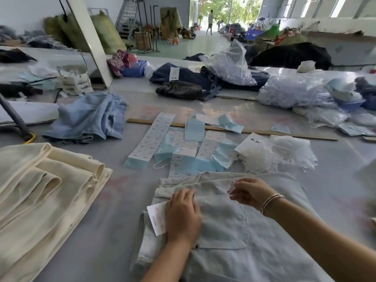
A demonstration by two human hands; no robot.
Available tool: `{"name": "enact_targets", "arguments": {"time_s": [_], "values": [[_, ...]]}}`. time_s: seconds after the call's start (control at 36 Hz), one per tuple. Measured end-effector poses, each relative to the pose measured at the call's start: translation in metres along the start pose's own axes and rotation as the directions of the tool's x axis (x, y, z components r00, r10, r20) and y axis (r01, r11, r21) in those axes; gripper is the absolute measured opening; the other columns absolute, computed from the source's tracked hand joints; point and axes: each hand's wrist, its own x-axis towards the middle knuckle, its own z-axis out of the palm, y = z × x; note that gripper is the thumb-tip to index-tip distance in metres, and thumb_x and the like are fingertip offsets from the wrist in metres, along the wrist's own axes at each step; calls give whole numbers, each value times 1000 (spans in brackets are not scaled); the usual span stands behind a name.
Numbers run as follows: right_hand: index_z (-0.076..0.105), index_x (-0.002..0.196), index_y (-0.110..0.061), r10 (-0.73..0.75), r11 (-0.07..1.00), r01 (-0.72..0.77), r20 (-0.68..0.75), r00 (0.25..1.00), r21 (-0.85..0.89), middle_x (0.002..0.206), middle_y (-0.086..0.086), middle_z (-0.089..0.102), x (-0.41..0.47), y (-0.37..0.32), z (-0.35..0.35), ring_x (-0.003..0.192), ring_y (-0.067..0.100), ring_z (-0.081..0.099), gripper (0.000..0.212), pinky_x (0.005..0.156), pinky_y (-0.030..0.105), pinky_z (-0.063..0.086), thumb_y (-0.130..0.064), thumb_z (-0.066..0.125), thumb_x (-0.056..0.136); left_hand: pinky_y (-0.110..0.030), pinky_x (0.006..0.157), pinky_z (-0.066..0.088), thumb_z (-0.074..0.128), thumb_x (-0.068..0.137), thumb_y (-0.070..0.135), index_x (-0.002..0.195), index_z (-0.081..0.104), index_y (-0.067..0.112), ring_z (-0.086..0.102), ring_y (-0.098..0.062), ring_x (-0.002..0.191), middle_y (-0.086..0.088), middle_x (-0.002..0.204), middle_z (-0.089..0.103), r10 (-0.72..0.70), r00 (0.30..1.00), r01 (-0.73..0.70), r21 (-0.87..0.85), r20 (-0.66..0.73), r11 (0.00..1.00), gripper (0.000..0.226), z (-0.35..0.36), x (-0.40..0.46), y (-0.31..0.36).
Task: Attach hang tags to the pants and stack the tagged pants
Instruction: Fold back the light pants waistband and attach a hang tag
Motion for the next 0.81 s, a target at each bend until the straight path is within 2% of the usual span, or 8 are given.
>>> {"name": "enact_targets", "arguments": {"time_s": [0.06,0.14,0.25,0.31,0.39,0.5,0.67,0.81], "values": [[54,116,-3,-33,904,3,-62,998,-427,70,10,70,-5,9,-10,51,15,64,25,44,20,47,-15,58,94,-40,77,54,56,80,9,98,72,5,66,-32,86,-12,94,71,-10,1000,10,-15,-3,1000,25,-1,0,0],[48,125,-10,-335,418,75,-77,939,-905,102,12,66,-10,16,-25,85,22,61,42,72,26,45,-30,61,91,-39,74,51,61,81,4,92,67,4,63,-31,83,-11,89,68,-27,999,25,-77,-27,997,12,-1,0,0],[68,103,-13,-679,196,435,198,707,-879,98,6,64,-28,17,-9,72,15,56,15,67,23,42,-14,64,88,-37,74,48,65,82,3,91,65,5,62,-29,83,-11,88,67,-40,998,35,-109,-44,993,9,3,0,-4],[73,101,-17,-661,49,586,413,626,-809,101,5,65,-32,20,6,85,21,62,16,73,32,50,-15,66,87,-37,77,47,61,86,5,93,66,5,61,-29,86,-10,91,67,-54,997,46,-145,-50,988,9,4,0,-6],[68,114,-30,-527,-82,613,556,643,-786,118,-5,62,-26,38,28,106,15,55,24,89,33,43,-34,55,93,-32,75,46,52,91,11,94,66,5,62,-28,85,-12,91,68,-102,994,90,-227,-44,970,16,5,0,-9],[69,100,-21,-555,-23,606,515,654,-795,107,-2,64,-15,51,45,103,19,56,21,87,28,38,-35,56,91,-12,64,38,53,91,21,96,70,11,64,-19,81,-3,85,71,-231,973,212,-441,11,872,21,1,0,-16],[63,77,-19,-720,460,556,76,690,-692,59,-13,54,-22,52,70,58,1,51,10,58,11,34,-16,69,84,-4,62,41,49,77,35,73,62,36,61,10,73,21,70,64,-318,945,296,-616,77,730,14,-1,4,-22],[65,74,-18,-743,515,583,12,670,-628,51,-12,49,-25,58,95,58,-8,51,12,63,2,34,-11,73,81,-7,63,44,51,76,33,75,64,35,61,9,72,21,67,66,-313,946,296,-627,88,721,13,-1,4,-21]]}}
